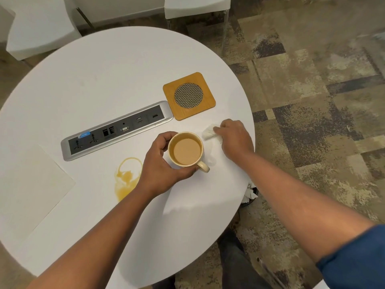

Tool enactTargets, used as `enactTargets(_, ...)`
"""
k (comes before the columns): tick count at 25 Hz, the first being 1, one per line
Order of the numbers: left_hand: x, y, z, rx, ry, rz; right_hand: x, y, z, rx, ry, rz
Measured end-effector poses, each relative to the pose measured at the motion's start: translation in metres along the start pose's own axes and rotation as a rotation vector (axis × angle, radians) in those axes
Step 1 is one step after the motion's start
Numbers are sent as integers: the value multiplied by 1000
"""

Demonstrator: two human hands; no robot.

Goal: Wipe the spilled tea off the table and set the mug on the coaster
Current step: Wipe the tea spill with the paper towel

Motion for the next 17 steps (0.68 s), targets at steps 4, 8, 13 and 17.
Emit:
enactTargets(4,1,-2,1,-1,10,1,-13,11,18,81,-182,46)
enactTargets(8,2,-4,-4,2,16,4,-45,13,16,164,-291,95)
enactTargets(13,-1,-4,-9,-7,15,3,-80,8,10,164,-302,316)
enactTargets(17,-7,-4,-10,-1,10,12,-65,-15,-13,260,-71,359)
Point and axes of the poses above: each hand's wrist, its own x-axis towards the middle knuckle, its own y-axis out of the palm, z = x × y, the point moved 3 cm from there along x, towards the middle knuckle, and after that the axes turned 3 degrees about -x, right-handed, at the moved point
